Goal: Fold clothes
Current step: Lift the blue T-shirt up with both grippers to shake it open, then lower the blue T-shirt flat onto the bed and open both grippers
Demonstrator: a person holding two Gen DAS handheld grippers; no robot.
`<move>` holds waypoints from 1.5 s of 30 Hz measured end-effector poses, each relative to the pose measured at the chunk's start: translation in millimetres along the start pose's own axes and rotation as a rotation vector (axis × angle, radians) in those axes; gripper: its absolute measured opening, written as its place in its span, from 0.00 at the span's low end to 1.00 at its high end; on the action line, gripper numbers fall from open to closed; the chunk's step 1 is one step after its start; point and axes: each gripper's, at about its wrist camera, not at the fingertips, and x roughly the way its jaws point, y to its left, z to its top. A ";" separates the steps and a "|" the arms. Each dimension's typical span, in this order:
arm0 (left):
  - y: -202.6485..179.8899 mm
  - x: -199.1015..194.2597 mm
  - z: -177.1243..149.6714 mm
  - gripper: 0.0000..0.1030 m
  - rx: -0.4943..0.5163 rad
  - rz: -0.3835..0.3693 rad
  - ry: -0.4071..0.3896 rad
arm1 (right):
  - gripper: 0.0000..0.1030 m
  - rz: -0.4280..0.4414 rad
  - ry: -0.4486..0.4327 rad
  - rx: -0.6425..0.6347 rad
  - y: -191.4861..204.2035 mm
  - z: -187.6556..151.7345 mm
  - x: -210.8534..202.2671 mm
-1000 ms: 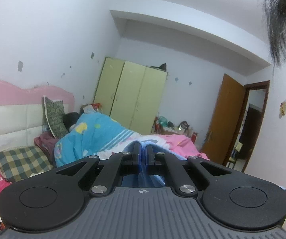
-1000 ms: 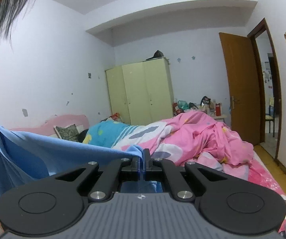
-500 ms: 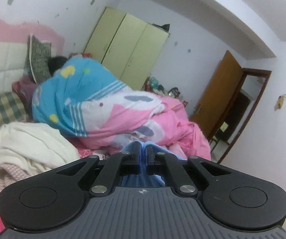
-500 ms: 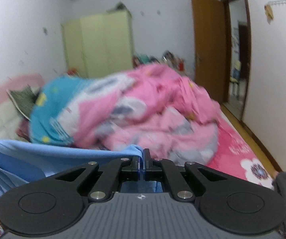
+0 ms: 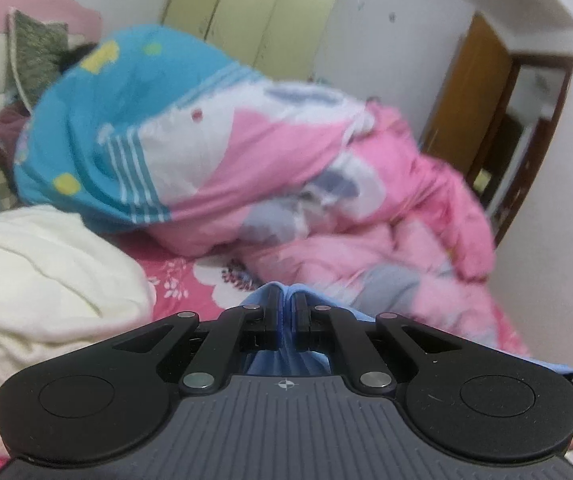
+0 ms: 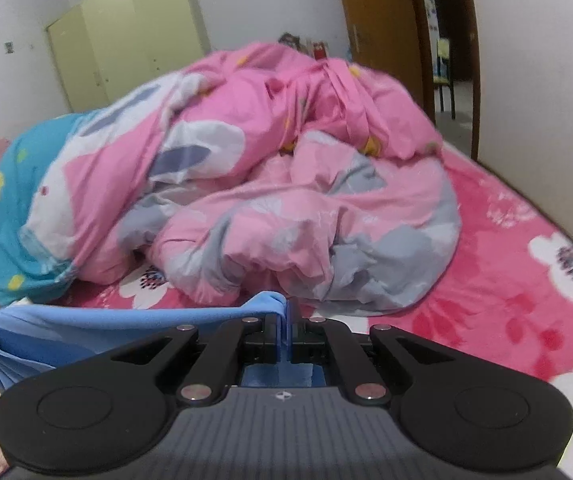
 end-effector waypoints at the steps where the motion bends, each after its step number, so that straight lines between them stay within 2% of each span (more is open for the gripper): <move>1: 0.1 18.2 -6.5 0.01 0.021 0.008 0.013 | 0.02 -0.005 0.002 -0.002 -3.4 -5.0 18.9; 4: 1.9 72.0 -32.8 0.02 0.069 0.038 0.056 | 0.02 -0.018 0.023 0.010 -15.6 -23.6 77.0; 6: 5.7 110.1 -49.0 0.09 0.066 0.035 0.125 | 0.03 -0.032 0.073 0.003 -22.5 -39.7 121.6; 7: 7.9 127.4 -61.3 0.18 0.065 0.050 0.162 | 0.05 -0.039 0.101 0.000 -25.1 -47.4 142.3; 8: 9.9 143.3 -70.6 0.40 0.064 0.063 0.201 | 0.09 -0.049 0.142 -0.007 -27.5 -56.4 163.3; 9: 13.8 159.9 -85.1 0.50 0.056 0.073 0.249 | 0.13 -0.059 0.189 -0.016 -30.0 -66.0 184.9; 10: 18.6 172.1 -98.4 0.52 0.039 0.082 0.289 | 0.24 -0.063 0.206 -0.011 -33.6 -72.2 194.1; 11: 23.5 180.6 -109.6 0.52 0.017 0.092 0.321 | 0.29 -0.062 0.209 0.000 -37.6 -76.8 197.3; 13: 33.8 179.2 -117.6 0.52 -0.052 0.092 0.325 | 0.30 -0.062 0.213 0.023 -45.6 -86.0 203.8; 15: 44.1 177.6 -125.3 0.53 -0.121 0.091 0.327 | 0.40 -0.062 0.218 0.046 -53.7 -95.1 210.3; 16: 48.1 171.8 -123.1 0.56 -0.153 0.081 0.307 | 0.49 -0.053 0.184 0.057 -57.7 -95.9 203.1; 19: 65.5 148.1 -103.4 0.62 -0.249 0.062 0.237 | 0.51 -0.035 0.099 0.082 -67.1 -87.4 179.2; 22: 80.5 111.0 -83.5 0.62 -0.312 0.050 0.190 | 0.51 0.021 0.087 0.116 -70.3 -75.1 156.6; 24: 89.5 77.0 -68.7 0.62 -0.324 0.039 0.171 | 0.51 0.098 0.081 0.129 -66.4 -68.4 136.0; 27: 101.2 22.9 -47.3 0.62 -0.315 0.038 0.177 | 0.51 0.267 0.102 0.128 -50.3 -64.7 94.2; 30: 119.4 -47.2 -56.2 0.63 -0.327 0.088 0.214 | 0.51 0.418 0.179 0.114 -32.5 -71.5 56.3; 33: 133.4 -103.8 -79.2 0.63 -0.353 0.137 0.275 | 0.51 0.543 0.313 0.077 -7.1 -91.1 23.0; 35: 138.5 -131.1 -102.4 0.63 -0.377 0.158 0.327 | 0.51 0.585 0.413 0.019 12.0 -113.4 5.3; 38: 131.1 -144.7 -151.5 0.63 -0.402 0.176 0.414 | 0.50 0.617 0.563 -0.133 41.8 -155.4 -21.0; 41: 113.2 -145.3 -204.8 0.60 -0.398 0.182 0.526 | 0.49 0.561 0.677 -0.266 56.6 -198.8 -44.0; 43: 89.6 -140.4 -236.8 0.55 -0.305 0.174 0.601 | 0.46 0.519 0.729 -0.317 58.7 -223.8 -55.2; 45: 61.9 -135.2 -255.2 0.53 -0.178 0.141 0.622 | 0.46 0.518 0.713 -0.468 70.3 -245.5 -66.1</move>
